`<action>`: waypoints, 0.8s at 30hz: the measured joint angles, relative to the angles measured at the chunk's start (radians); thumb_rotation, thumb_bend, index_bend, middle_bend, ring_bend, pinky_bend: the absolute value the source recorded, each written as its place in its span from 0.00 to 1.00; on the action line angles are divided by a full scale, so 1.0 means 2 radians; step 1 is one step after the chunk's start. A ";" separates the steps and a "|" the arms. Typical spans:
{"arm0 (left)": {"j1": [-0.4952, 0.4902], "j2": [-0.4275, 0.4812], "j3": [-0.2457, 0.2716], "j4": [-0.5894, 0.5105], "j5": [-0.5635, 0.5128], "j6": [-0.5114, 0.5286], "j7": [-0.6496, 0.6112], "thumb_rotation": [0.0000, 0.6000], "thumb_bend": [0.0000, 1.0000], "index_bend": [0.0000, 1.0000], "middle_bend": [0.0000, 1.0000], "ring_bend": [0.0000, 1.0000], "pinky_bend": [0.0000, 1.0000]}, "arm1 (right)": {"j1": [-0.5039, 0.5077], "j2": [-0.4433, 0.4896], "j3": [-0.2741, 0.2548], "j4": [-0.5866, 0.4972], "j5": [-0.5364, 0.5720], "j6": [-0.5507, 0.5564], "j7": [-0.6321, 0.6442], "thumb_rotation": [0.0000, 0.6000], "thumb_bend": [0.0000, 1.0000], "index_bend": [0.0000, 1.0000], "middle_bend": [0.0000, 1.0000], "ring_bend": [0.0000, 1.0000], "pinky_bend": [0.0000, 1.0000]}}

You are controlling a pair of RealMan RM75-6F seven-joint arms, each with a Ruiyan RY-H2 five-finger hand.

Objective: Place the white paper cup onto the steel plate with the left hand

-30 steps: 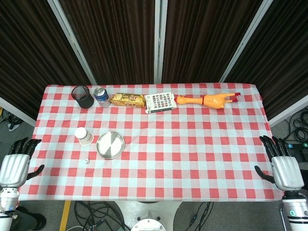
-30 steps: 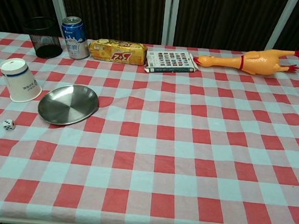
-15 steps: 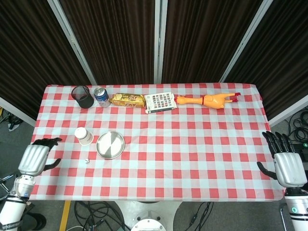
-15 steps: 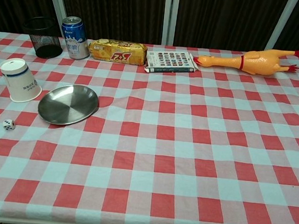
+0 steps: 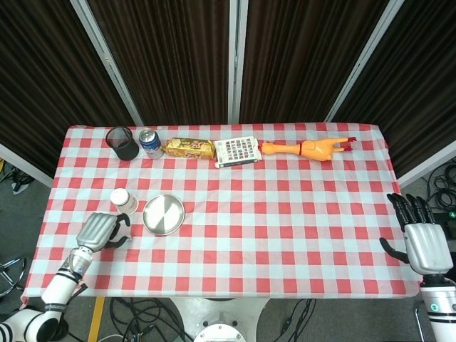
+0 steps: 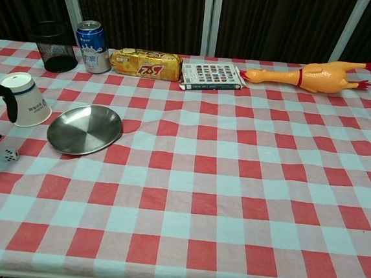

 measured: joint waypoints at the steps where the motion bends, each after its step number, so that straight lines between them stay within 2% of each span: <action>1: -0.002 -0.005 0.000 0.002 -0.009 -0.006 0.003 1.00 0.33 0.47 0.89 0.88 1.00 | 0.000 0.000 0.000 0.000 0.000 0.000 0.000 1.00 0.16 0.00 0.10 0.00 0.00; 9: -0.005 -0.031 0.001 0.014 -0.047 -0.010 0.028 1.00 0.34 0.48 0.90 0.88 1.00 | 0.000 -0.001 -0.001 -0.001 0.003 -0.001 -0.001 1.00 0.16 0.00 0.10 0.00 0.00; 24: -0.002 -0.044 0.007 0.018 -0.081 -0.013 0.044 1.00 0.34 0.47 0.90 0.88 1.00 | -0.002 -0.004 -0.004 0.005 0.004 -0.002 0.006 1.00 0.16 0.00 0.10 0.00 0.00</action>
